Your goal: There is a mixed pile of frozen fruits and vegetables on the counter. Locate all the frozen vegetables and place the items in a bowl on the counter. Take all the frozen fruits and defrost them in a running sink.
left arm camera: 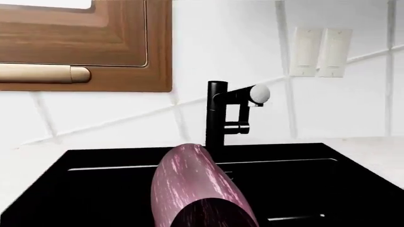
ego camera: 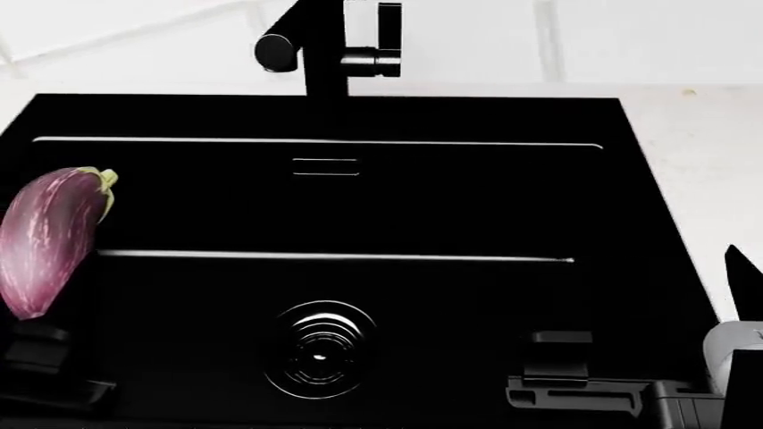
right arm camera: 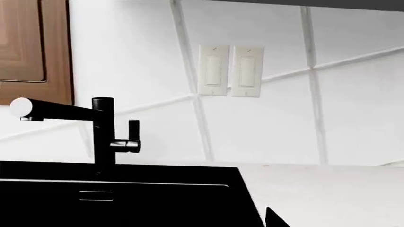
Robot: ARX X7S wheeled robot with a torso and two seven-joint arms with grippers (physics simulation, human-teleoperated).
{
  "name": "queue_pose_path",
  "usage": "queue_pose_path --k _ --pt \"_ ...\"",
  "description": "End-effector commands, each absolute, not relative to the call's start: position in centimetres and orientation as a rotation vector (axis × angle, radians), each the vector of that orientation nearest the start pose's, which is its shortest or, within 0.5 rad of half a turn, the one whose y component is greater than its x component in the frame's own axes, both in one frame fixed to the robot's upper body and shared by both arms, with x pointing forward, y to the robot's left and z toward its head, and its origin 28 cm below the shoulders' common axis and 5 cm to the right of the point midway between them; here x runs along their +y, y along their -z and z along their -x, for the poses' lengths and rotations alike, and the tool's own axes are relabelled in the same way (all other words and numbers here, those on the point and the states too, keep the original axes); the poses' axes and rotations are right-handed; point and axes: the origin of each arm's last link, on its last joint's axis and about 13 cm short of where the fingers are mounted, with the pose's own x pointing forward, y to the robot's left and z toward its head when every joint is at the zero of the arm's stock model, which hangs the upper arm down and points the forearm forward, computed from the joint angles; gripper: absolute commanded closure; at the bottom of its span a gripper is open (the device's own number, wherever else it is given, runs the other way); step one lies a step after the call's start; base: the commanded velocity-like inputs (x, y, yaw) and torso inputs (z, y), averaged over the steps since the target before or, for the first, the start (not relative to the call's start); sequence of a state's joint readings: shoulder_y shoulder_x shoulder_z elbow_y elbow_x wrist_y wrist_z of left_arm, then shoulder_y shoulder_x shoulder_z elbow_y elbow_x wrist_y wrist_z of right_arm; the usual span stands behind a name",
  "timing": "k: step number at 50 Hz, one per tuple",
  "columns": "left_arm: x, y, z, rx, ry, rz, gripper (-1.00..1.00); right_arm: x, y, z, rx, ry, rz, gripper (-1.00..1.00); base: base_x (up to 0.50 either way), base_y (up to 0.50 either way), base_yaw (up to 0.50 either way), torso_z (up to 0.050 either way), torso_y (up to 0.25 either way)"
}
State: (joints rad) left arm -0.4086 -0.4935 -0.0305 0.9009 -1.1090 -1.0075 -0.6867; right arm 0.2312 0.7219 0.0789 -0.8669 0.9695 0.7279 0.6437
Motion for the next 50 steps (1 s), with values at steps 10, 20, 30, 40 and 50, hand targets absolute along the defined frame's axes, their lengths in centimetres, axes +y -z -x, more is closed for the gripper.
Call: queue_pose_path --k 10,20,30,40,50 --pt "21.78 -20.5 -18.0 -0.089 0.151 0.051 1.0 -15.25 -20.26 -17.81 -0.174 0.034 0.048 -1.0 0.0 -0.5 0.0 0.0 0.0" --pt "21.66 -20.44 -18.04 -0.087 0.156 0.048 1.0 -15.52 -20.27 -17.75 -0.164 0.042 0.051 -1.0 0.0 -0.5 0.0 0.0 0.0" --pt "21.71 -20.4 -18.06 -0.087 0.156 0.046 1.0 -15.73 -20.49 -17.51 -0.168 0.049 0.054 -1.0 0.0 -0.5 0.0 0.0 0.002" --pt "21.76 -20.22 -18.16 -0.08 0.155 0.052 1.0 -15.79 -20.28 -17.83 -0.152 0.058 0.06 -1.0 0.0 -0.5 0.0 0.0 0.0" --pt "21.65 -20.03 -18.29 -0.075 0.159 0.053 1.0 -15.87 -20.24 -17.81 -0.149 0.058 0.065 -1.0 0.0 -0.5 0.0 0.0 0.0"
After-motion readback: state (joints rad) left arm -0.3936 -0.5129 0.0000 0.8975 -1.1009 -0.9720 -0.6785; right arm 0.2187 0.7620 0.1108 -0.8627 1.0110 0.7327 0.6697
